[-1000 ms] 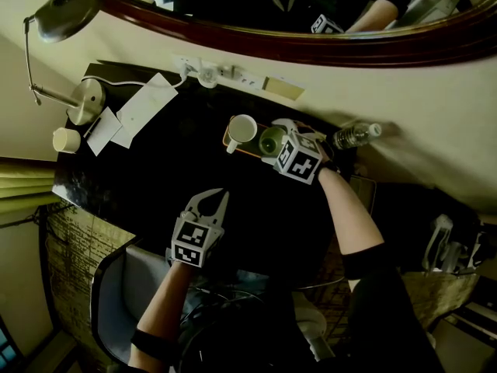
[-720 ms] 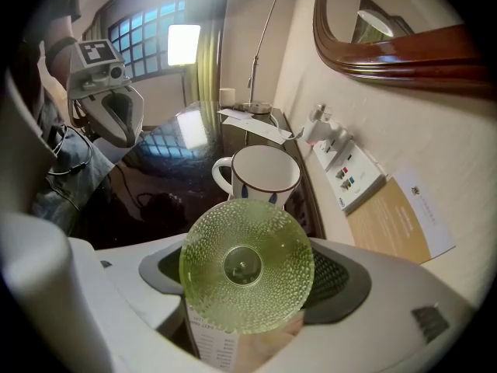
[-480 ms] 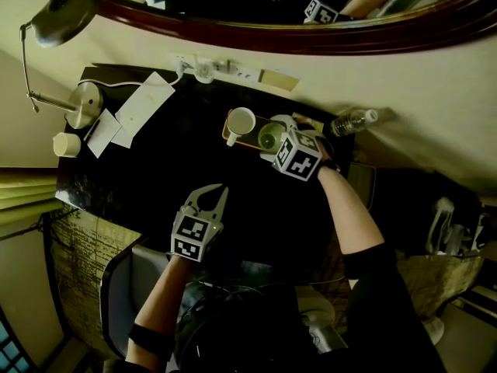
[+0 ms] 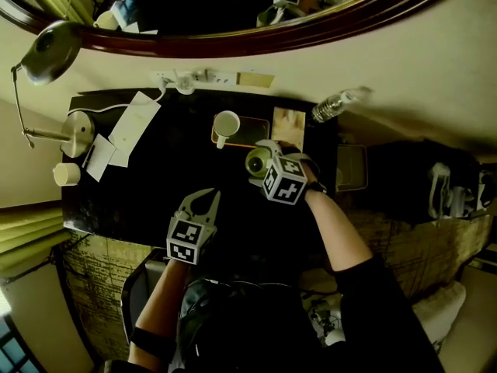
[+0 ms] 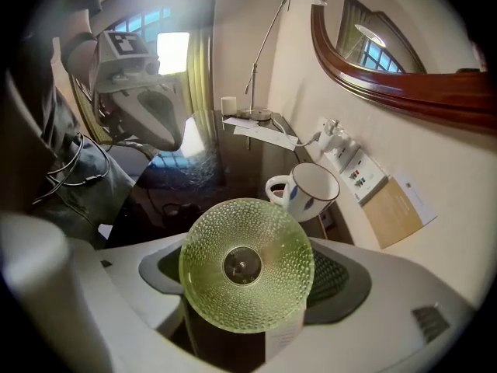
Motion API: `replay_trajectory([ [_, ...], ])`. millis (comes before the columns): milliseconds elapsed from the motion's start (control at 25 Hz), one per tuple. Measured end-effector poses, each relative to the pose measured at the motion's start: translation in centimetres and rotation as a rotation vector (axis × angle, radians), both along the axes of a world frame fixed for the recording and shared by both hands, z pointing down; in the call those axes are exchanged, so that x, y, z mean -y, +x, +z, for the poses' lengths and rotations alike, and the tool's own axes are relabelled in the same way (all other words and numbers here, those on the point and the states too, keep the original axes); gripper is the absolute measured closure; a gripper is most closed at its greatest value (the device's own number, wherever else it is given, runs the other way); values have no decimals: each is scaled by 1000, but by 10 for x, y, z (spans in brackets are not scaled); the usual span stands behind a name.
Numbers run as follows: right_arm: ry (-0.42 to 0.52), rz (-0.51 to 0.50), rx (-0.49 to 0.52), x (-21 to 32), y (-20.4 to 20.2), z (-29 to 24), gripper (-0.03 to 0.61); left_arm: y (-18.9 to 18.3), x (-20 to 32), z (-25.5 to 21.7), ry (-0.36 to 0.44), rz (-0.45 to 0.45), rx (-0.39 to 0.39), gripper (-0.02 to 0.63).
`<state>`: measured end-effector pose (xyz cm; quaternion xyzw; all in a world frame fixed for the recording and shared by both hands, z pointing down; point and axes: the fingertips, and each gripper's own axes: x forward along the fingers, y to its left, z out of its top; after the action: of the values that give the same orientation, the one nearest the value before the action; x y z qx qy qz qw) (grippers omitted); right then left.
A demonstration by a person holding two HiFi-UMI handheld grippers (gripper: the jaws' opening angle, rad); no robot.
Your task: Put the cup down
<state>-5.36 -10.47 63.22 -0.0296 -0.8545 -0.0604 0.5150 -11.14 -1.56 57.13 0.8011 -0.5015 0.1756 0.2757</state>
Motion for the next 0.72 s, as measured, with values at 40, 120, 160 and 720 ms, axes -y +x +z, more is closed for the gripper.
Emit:
replay_trajectory([
  [40,-9,8,-2,-9,2,1,167,-1,-1,-2,1,10,2,626],
  [120,-24,21,-8,-26,6,5,167,-4,-3,-5,5,26,4,626],
  [160,-29,28,-10,-34,8,8,167,-5,-4,-5,6,33,6,626],
  [720,-64,76,-25,-81,20,46,152,-14,-25,-7,2,51,28,626],
])
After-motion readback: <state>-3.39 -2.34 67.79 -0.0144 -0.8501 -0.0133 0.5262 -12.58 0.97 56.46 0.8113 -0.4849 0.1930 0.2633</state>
